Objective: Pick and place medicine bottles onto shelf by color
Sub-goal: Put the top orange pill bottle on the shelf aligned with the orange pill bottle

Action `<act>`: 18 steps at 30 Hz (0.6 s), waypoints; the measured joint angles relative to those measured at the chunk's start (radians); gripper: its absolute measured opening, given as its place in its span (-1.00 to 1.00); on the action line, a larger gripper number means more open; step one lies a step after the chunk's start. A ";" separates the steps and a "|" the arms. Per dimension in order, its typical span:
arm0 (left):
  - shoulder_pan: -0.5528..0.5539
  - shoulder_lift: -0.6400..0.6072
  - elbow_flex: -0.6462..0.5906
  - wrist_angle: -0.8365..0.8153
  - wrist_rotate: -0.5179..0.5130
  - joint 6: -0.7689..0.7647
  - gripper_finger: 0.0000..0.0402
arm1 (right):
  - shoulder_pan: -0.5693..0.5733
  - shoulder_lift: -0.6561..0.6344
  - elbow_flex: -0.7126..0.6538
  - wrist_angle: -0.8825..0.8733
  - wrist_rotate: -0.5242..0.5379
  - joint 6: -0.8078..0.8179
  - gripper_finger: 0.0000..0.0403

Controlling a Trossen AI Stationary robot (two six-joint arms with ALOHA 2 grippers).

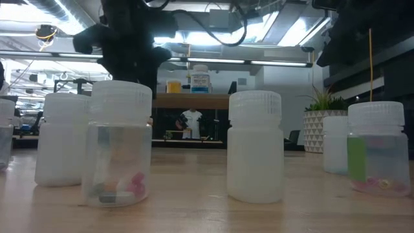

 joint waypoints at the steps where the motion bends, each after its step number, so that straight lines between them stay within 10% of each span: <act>1: 0.001 0.000 0.000 0.004 0.001 0.000 0.04 | 0.000 0.000 0.000 0.000 0.000 0.000 0.30; 18: 0.001 0.000 0.000 0.066 0.000 -0.002 0.04 | 0.000 0.000 0.000 -0.001 0.000 0.000 0.30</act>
